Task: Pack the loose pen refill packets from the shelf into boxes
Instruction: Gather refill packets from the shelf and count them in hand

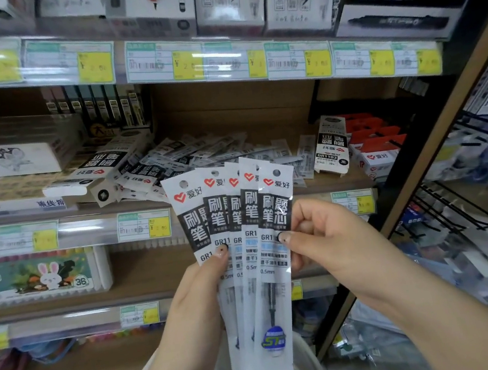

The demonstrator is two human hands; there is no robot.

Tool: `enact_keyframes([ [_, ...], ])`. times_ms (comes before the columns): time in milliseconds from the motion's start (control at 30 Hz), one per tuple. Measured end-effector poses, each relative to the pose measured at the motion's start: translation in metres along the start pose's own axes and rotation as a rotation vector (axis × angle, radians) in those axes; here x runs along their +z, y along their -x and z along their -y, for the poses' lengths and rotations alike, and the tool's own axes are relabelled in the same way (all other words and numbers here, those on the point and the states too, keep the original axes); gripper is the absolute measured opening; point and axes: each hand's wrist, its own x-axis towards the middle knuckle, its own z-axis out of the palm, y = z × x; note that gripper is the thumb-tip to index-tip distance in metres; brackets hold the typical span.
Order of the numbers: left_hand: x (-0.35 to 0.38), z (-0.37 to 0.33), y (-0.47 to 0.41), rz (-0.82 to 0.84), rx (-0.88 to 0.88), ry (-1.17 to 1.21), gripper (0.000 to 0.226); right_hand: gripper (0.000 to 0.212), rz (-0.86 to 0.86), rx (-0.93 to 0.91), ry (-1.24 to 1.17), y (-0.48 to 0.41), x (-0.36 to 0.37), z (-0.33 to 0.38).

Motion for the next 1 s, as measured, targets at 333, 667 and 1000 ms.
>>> enact_keyframes([
  [333, 0.014, -0.015, 0.011, 0.255, 0.044, 0.163, 0.040, 0.023, 0.011, -0.002, -0.002, 0.002, 0.000, 0.002],
  [667, 0.011, -0.013, 0.010, 0.122, -0.034, 0.161, 0.042, 0.021, 0.021, 0.013, -0.025, 0.004, 0.001, 0.004],
  [1000, 0.004, -0.003, 0.005, 0.055, -0.019, -0.009, 0.043, 0.019, 0.025, 0.021, -0.022, 0.003, 0.001, 0.004],
])
